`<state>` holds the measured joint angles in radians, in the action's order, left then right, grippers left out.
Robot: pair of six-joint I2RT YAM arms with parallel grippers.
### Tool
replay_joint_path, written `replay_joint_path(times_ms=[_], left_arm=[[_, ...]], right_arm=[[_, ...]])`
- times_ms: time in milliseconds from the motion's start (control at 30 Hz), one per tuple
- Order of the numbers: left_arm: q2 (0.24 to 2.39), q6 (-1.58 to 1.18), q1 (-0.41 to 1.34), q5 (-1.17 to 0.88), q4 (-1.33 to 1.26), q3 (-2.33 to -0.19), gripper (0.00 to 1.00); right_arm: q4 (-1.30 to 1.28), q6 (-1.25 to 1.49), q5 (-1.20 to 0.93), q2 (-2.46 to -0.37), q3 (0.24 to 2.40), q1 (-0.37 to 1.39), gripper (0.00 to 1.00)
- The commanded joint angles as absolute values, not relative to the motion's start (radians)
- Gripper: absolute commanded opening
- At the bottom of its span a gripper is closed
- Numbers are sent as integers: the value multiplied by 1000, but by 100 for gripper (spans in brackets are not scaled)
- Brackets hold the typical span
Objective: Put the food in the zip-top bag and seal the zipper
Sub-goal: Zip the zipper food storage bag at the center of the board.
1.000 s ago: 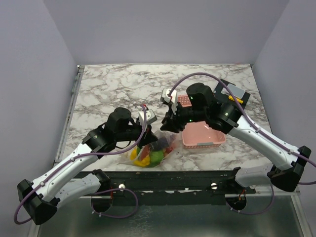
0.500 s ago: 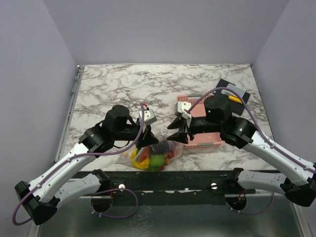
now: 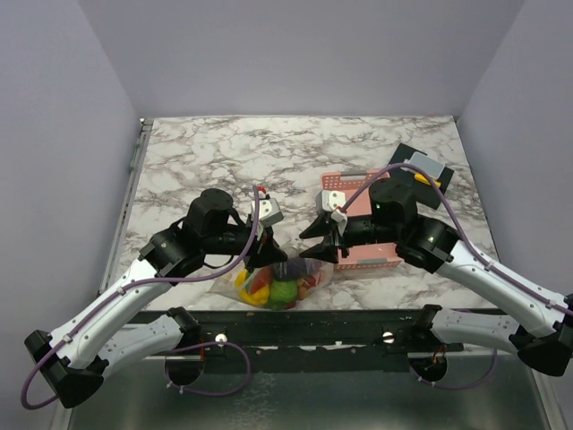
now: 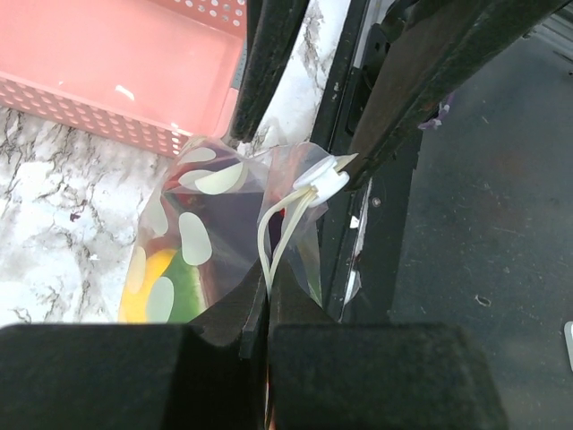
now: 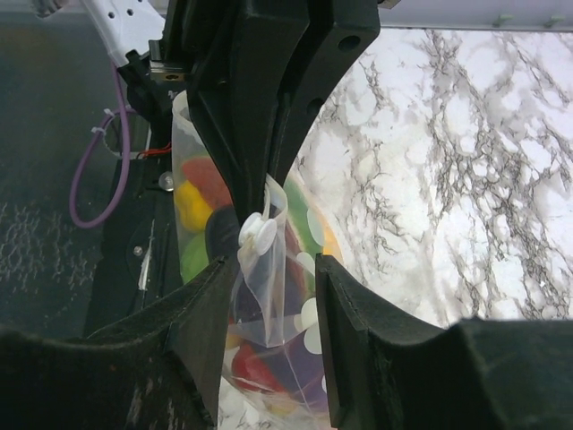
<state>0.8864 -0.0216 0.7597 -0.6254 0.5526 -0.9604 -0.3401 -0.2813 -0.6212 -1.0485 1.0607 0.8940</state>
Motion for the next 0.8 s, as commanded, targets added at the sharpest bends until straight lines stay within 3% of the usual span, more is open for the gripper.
replay_joint_path(times_ms=[0,767], left_arm=[[870,-20,762,-677,522,-1009,0],[883,-15,762,-686,523,-1058,0]], right_arm=[[-279,-275,-647,-1067,1049,899,46],[-243,-245,-713,-1115,1048,899,25]])
